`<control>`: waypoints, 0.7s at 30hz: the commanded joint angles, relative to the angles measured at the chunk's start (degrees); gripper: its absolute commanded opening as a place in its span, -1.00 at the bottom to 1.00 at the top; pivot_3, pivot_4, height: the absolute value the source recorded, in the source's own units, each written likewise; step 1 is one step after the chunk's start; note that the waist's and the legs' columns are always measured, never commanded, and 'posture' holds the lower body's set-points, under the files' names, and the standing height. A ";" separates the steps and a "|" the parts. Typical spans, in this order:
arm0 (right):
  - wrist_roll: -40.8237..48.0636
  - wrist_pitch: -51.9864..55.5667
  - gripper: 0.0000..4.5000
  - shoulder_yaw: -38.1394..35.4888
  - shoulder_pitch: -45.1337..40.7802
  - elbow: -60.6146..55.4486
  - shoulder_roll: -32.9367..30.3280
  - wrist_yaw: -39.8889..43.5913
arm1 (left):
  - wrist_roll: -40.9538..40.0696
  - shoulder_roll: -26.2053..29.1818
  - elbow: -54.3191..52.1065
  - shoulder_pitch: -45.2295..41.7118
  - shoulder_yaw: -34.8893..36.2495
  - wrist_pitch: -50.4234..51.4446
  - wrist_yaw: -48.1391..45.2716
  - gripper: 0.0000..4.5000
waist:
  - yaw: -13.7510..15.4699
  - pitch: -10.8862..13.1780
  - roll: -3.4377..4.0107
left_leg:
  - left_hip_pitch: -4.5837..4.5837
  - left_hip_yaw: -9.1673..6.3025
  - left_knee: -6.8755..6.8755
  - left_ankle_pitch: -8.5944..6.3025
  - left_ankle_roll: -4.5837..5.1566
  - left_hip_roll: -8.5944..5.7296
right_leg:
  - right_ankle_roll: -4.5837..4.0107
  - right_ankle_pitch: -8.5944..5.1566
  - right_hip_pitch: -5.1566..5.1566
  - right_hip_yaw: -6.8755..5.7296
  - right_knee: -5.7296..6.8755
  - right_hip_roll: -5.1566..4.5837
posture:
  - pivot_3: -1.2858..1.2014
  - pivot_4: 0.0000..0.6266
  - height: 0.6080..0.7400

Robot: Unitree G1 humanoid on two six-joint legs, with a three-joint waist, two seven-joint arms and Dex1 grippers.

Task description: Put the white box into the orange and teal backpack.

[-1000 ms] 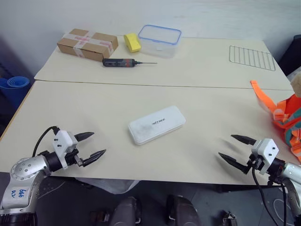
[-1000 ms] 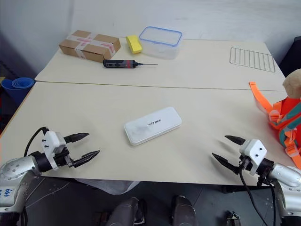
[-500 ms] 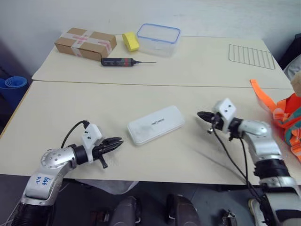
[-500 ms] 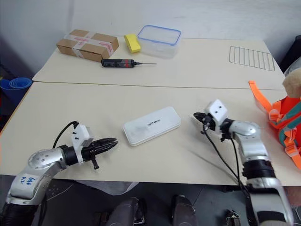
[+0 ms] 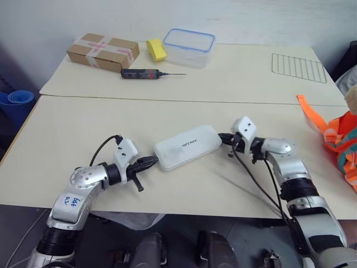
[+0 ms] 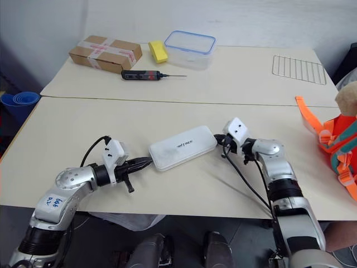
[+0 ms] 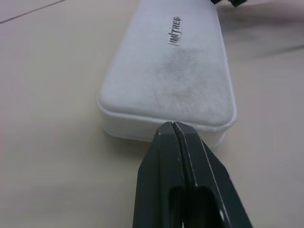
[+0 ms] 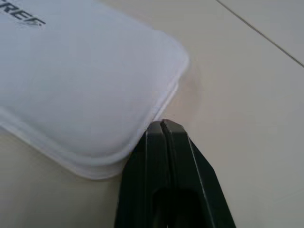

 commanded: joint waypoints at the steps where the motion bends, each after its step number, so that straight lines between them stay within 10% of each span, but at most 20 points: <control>1: 7.58 5.53 -1.00 -0.42 6.56 -14.92 -2.88 8.74 | -0.53 -1.29 -0.80 -1.45 -1.21 -1.12 -0.93 -0.99 | 0.00 0.00 0.00 | 0.00 -0.04 0.00 -0.01 -0.01 0.01 | 0.00 0.00 0.04 0.00 -0.02 0.00 | 0.03 -0.52 1.00; 15: 11.57 19.19 -1.00 -8.42 25.27 -34.69 -12.47 3.39 | -1.63 0.66 -4.64 3.03 -1.00 -0.60 -4.23 -0.99 | -0.10 -0.01 -0.02 | 0.12 0.09 -0.01 -0.05 -0.09 0.13 | 0.00 0.00 0.05 0.07 -0.07 -0.28 | 0.03 -0.52 1.00; 21: 10.78 18.21 -1.00 -8.73 25.65 -34.52 -13.05 2.31 | -13.26 3.49 1.13 -0.17 12.42 12.69 -3.00 -0.82 | -0.14 0.00 -0.03 | 0.10 0.06 -0.02 -0.05 -0.09 0.14 | -0.01 0.00 0.02 0.05 -0.06 -0.27 | 0.03 -0.52 1.00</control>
